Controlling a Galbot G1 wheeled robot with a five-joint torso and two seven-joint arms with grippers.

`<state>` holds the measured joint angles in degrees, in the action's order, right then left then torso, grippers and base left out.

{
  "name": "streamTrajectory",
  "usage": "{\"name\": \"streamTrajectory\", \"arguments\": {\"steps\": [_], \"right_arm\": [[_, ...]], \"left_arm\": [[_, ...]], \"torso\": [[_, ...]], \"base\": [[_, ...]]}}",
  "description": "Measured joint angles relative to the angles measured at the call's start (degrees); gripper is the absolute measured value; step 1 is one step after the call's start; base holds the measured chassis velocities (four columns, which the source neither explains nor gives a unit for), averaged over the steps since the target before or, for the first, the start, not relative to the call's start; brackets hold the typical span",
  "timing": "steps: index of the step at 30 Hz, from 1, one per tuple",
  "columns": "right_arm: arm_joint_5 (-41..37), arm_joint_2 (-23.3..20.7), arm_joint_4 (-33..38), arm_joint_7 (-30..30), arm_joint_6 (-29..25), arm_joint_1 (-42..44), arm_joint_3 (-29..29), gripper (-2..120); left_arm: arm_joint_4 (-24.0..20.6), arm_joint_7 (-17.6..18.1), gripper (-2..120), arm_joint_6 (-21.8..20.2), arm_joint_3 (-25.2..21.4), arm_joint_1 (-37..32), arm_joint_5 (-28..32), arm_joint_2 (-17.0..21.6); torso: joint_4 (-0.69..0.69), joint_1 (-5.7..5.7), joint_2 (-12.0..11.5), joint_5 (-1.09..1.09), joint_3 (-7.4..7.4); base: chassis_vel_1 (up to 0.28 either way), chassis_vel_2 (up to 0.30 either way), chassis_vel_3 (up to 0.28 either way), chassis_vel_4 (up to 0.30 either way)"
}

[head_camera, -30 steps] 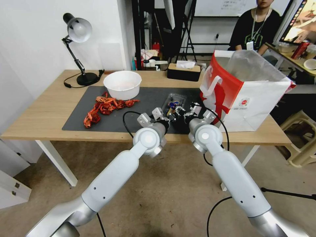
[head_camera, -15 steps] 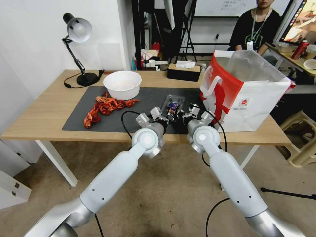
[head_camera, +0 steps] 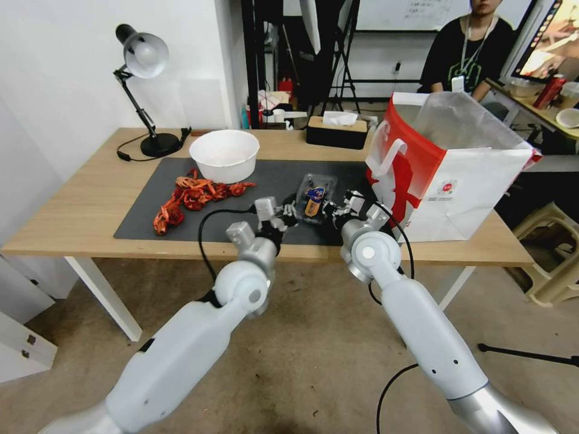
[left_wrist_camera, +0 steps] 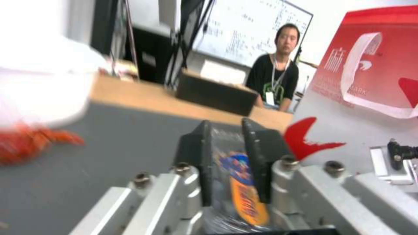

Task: Close the takeout container lid, then place the container into the takeout bag.

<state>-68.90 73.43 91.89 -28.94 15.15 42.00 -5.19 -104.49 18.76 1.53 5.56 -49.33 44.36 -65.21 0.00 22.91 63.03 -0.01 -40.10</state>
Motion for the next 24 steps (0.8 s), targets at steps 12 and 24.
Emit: {"name": "streamTrajectory", "arguments": {"steps": [12, 24], "right_arm": [[0.6, 0.2, 0.0, 0.4, -0.1, 0.1, 0.1, 0], [0.7, 0.1, 0.4, 0.5, -0.1, 0.4, -0.2, 0]], "left_arm": [[-5.4, -3.6, 64, 0.9, -9.9, -10.5, -11.1, 5.2], [-9.7, -2.1, 99, 3.6, -20.1, -24.2, -17.6, 7.1]], "torso": [[0.00, 0.00, 0.0, 0.01, 0.00], [0.01, 0.00, 0.0, 0.01, -0.01]], "base": [[0.000, 0.000, 0.000, 0.000], [0.000, 0.000, 0.000, 0.000]]}}
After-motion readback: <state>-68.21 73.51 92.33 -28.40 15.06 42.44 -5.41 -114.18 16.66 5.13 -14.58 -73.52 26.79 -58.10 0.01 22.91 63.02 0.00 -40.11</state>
